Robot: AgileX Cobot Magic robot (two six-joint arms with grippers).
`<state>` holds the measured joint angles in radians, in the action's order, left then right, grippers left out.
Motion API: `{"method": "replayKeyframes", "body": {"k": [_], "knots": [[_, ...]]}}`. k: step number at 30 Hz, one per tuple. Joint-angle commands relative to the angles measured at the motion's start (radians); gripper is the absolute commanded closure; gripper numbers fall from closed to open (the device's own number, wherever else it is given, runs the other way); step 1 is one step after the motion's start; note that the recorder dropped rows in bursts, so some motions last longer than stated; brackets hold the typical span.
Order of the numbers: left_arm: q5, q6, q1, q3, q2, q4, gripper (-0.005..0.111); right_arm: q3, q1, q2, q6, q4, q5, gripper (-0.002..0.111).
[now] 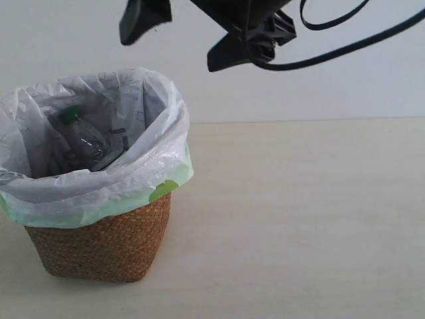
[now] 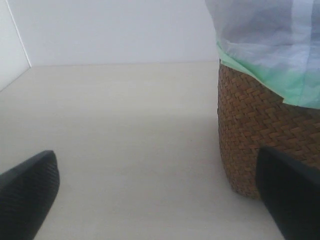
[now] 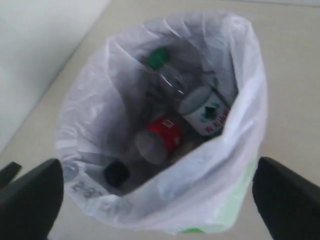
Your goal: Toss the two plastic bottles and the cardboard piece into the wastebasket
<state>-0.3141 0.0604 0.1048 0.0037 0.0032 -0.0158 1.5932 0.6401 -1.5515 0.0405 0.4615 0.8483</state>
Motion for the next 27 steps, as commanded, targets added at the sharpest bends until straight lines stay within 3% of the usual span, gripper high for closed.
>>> {"method": "replayKeyframes", "body": {"k": [1,3,6,7,8,17,27], "knots": [[0.008,-0.009,0.002,-0.004,-0.003,-0.002,-0.001,0.003,-0.003,0.008,0.094,-0.195,0.112,0.024],[0.008,-0.009,0.002,-0.004,-0.003,-0.002,-0.001,0.003,-0.003,0.008,0.126,-0.272,0.166,0.041],[0.008,-0.009,0.002,-0.004,-0.003,-0.002,-0.001,0.003,-0.003,0.008,0.134,-0.372,0.265,0.083],[0.008,-0.009,0.002,-0.004,-0.003,-0.002,-0.001,0.003,-0.003,0.01,0.134,-0.396,0.305,0.102],[0.008,-0.009,0.002,-0.004,-0.003,-0.002,-0.001,0.003,-0.003,0.015,0.137,-0.419,0.33,0.108],[0.008,-0.009,0.002,-0.004,-0.003,-0.002,-0.001,0.001,-0.003,0.168,0.198,-0.693,0.373,0.108],[0.008,-0.009,0.002,-0.004,-0.003,-0.002,-0.001,-0.001,-0.003,0.466,0.213,-0.707,0.373,0.108]]}}
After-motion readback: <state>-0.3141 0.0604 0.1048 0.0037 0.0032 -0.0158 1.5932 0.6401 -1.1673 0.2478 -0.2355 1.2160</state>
